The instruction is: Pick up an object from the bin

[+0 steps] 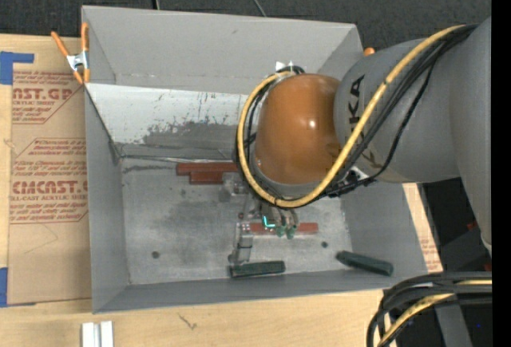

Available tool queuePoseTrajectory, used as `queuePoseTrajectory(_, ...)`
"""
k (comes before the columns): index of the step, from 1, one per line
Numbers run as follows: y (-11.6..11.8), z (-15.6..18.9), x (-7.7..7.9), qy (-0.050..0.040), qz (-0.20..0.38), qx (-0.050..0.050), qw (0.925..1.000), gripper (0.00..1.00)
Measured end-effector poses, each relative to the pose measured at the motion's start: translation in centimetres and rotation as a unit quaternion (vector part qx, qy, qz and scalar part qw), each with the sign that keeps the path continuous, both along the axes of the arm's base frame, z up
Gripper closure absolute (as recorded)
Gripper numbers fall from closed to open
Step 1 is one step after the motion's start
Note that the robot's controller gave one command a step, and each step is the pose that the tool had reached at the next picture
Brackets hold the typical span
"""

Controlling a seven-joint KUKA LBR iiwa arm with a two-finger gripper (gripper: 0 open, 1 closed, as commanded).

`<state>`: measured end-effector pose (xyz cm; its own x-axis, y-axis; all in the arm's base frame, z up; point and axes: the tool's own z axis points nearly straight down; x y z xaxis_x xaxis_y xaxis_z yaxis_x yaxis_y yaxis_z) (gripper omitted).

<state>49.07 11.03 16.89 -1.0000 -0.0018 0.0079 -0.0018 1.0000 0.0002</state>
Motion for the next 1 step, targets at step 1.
queuePoseTrajectory(1,-0.05,0.39,0.2,-0.0038,-0.001,0.0,1.0,0.0)
